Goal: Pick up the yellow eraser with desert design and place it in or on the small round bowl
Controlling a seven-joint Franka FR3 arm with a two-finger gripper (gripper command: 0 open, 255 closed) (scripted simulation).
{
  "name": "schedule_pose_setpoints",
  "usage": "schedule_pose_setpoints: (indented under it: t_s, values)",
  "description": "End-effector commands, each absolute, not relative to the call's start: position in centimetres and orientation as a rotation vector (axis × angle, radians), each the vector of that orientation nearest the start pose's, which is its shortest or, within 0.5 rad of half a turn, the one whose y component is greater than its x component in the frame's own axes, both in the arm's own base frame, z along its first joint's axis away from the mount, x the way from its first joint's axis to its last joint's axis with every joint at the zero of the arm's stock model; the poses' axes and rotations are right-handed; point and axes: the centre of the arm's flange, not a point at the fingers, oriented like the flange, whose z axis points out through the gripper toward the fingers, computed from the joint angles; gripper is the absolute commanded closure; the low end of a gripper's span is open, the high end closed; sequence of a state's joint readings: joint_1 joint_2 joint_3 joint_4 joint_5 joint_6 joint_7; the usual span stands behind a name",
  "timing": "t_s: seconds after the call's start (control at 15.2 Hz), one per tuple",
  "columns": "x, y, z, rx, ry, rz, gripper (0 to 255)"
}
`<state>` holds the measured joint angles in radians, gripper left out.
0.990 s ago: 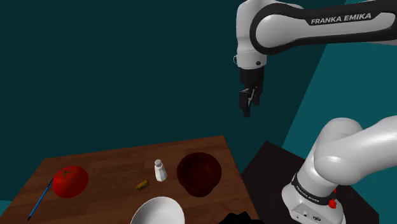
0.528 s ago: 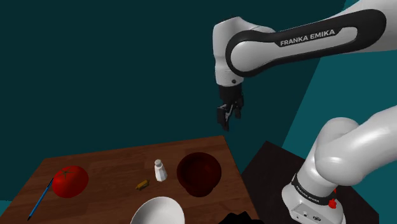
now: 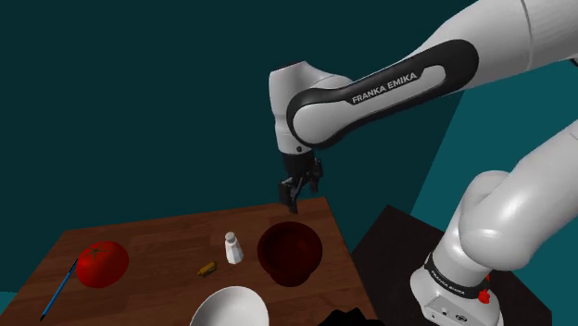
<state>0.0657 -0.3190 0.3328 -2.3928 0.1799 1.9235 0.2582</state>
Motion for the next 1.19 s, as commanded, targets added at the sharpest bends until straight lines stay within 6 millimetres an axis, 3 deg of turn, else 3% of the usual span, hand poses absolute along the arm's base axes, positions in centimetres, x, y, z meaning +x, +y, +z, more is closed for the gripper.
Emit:
schedule_pose_setpoints:
  t_s: [0.0, 1.12]
  values:
    - [40.0, 20.1, 40.4, -3.122, -0.051, 0.263, 0]
    - [50.9, 35.3, 28.5, -3.132, 0.028, 0.211, 0]
